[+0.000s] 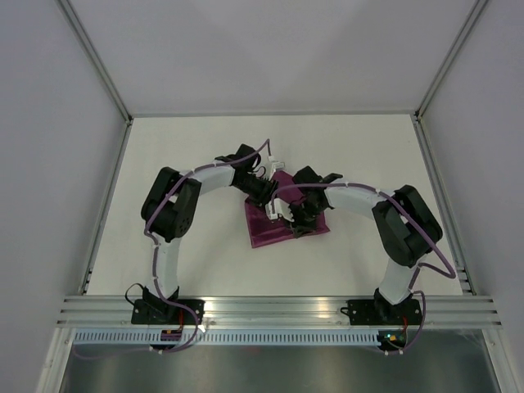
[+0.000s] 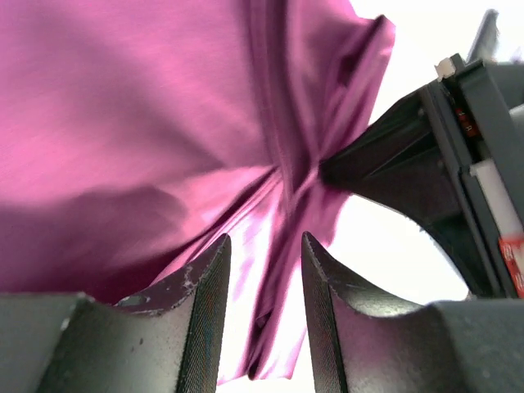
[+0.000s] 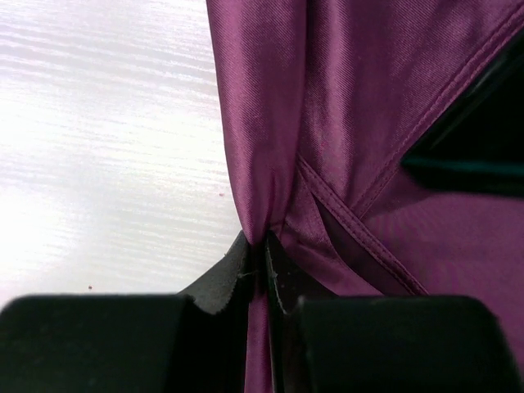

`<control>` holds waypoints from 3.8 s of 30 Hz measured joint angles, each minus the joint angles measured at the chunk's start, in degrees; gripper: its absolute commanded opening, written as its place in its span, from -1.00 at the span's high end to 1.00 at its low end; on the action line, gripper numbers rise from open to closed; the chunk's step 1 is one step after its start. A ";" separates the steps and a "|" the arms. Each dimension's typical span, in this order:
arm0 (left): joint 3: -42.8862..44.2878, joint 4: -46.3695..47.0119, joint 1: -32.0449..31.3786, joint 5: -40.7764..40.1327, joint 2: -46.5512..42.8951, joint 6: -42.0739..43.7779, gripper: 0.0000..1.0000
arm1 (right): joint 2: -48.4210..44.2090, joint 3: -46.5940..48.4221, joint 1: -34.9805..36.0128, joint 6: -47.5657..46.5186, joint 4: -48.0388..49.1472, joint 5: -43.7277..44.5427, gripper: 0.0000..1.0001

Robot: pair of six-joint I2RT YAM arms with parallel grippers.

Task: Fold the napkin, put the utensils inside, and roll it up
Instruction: Roll the napkin at the center of the board.

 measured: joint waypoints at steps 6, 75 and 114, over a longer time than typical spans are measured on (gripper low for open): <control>-8.98 7.89 2.38 -9.64 -10.10 -6.12 0.07 | 6.12 6.64 -3.76 -1.60 -8.63 -6.19 0.71; -31.91 47.69 -37.48 -75.80 -16.06 16.94 0.19 | 44.33 50.69 -10.08 5.27 -54.55 -15.32 0.68; -24.92 40.41 -20.76 -33.11 -13.40 8.46 0.95 | 8.90 27.32 -26.16 22.67 -12.46 -18.47 -0.30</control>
